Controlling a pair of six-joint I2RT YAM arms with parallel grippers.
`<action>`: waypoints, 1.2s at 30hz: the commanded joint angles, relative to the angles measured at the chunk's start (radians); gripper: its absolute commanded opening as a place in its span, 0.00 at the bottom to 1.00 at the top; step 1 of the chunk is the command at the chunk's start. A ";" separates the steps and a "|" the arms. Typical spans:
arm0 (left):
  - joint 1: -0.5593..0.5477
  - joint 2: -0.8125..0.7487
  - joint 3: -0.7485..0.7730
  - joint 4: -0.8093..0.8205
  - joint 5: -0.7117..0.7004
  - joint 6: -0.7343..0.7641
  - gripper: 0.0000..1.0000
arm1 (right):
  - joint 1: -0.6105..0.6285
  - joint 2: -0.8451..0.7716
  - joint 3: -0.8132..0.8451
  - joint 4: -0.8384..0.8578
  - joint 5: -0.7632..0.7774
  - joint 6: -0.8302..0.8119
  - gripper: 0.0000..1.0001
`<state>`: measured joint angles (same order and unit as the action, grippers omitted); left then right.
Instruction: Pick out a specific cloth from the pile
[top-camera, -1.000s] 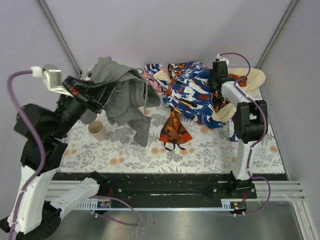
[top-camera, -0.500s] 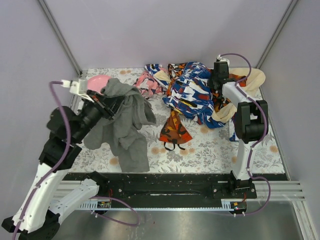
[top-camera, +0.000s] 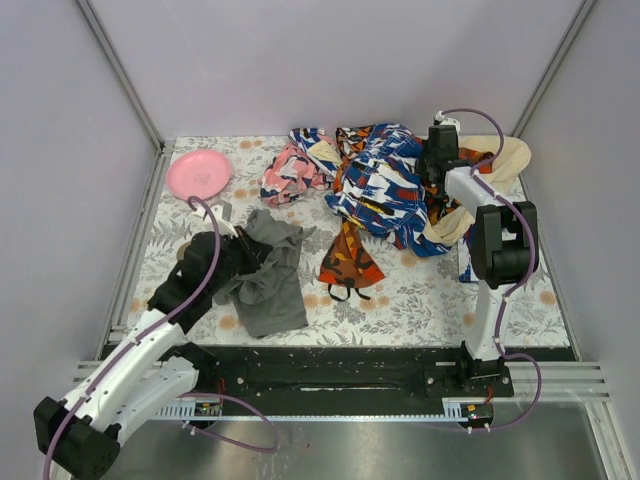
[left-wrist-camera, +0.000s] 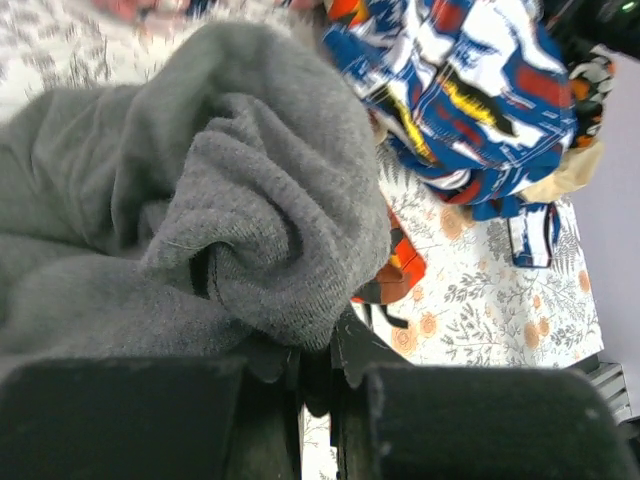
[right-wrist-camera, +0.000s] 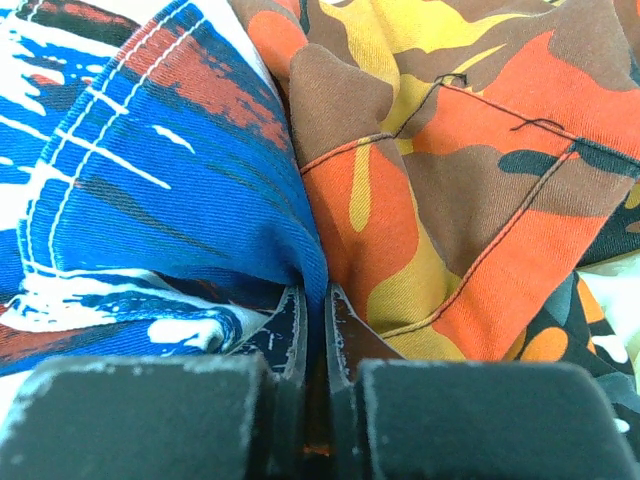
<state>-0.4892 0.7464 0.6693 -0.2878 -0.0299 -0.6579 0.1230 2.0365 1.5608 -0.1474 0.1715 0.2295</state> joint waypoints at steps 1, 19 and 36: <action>-0.003 0.004 -0.155 0.189 0.053 -0.112 0.00 | -0.023 0.014 -0.054 -0.167 0.040 -0.007 0.08; -0.035 0.208 -0.144 0.107 -0.030 -0.135 0.99 | -0.023 -0.266 -0.100 -0.182 -0.211 -0.009 0.99; -0.068 -0.087 0.210 -0.306 -0.116 -0.029 0.99 | -0.023 -0.775 -0.321 -0.357 -0.135 0.149 0.99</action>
<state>-0.5545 0.6827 0.8497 -0.5213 -0.0685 -0.7208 0.1036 1.3808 1.3205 -0.4335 -0.0345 0.3286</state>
